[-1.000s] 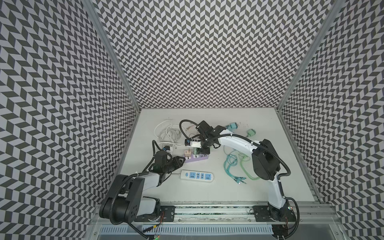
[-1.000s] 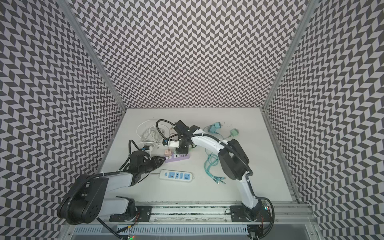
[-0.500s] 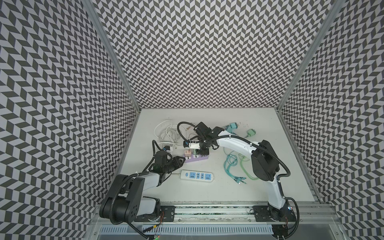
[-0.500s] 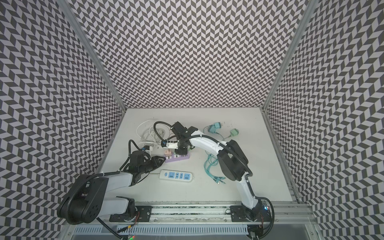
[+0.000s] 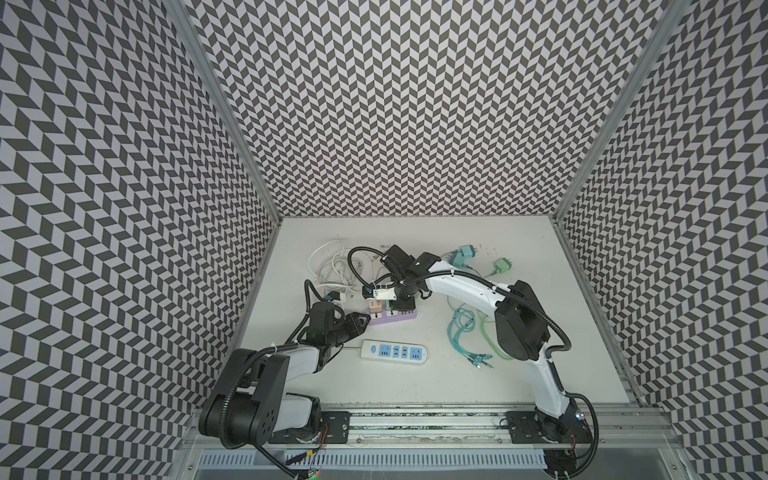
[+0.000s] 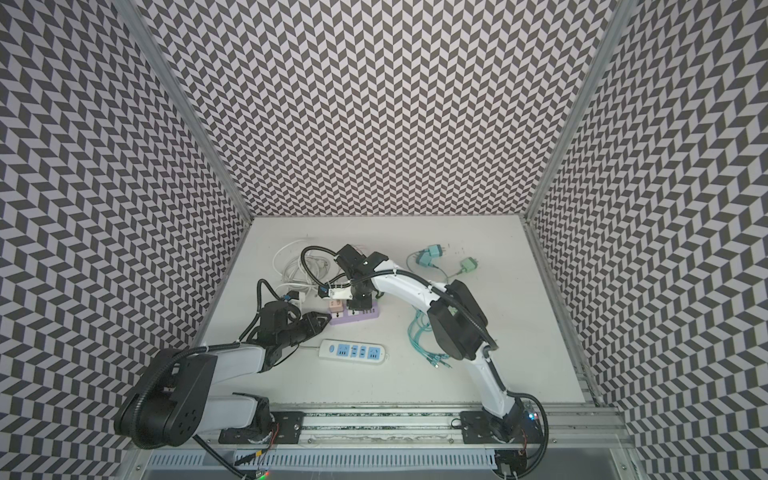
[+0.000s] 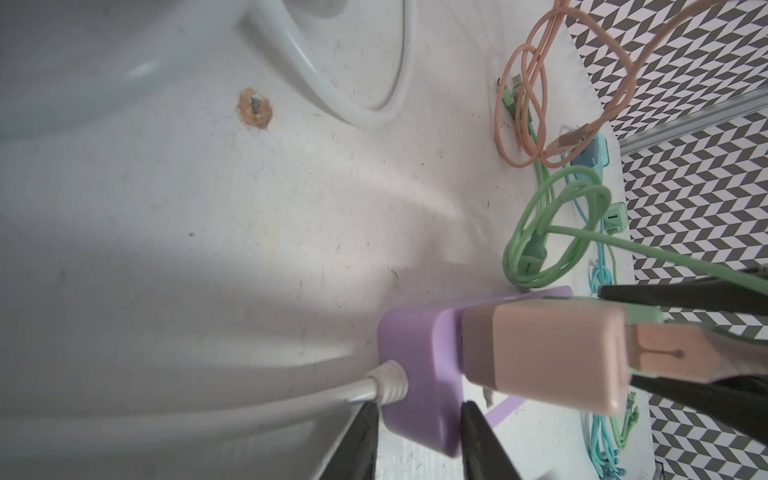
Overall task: Insert the plug
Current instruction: 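Press the light green charger down into the purple strip socket with the right gripper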
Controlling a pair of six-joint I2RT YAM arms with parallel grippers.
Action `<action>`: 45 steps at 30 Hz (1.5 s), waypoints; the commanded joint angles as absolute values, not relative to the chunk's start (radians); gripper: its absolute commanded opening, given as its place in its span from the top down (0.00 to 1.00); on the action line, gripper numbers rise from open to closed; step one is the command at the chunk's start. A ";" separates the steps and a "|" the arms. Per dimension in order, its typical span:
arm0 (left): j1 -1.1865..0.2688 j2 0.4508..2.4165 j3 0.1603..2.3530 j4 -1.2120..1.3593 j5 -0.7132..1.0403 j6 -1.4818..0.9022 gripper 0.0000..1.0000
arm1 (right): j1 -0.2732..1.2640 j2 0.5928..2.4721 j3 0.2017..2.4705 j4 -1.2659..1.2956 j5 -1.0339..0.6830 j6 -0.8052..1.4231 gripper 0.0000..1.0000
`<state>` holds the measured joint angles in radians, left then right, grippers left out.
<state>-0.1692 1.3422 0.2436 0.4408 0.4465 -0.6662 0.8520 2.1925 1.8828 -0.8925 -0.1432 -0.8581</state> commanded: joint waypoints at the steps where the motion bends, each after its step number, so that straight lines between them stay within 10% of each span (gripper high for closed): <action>1: -0.161 1.343 0.234 0.445 0.431 -0.647 0.64 | 0.862 2.239 1.900 -0.894 -0.119 -0.885 0.90; 25: -0.158 1.325 0.214 0.467 0.442 -0.643 0.64 | 0.871 2.347 1.983 -0.942 -0.033 -0.885 0.90; 45: -0.158 1.190 0.224 0.381 0.422 -0.656 0.65 | 0.868 2.270 1.976 -0.881 -0.091 -0.793 0.71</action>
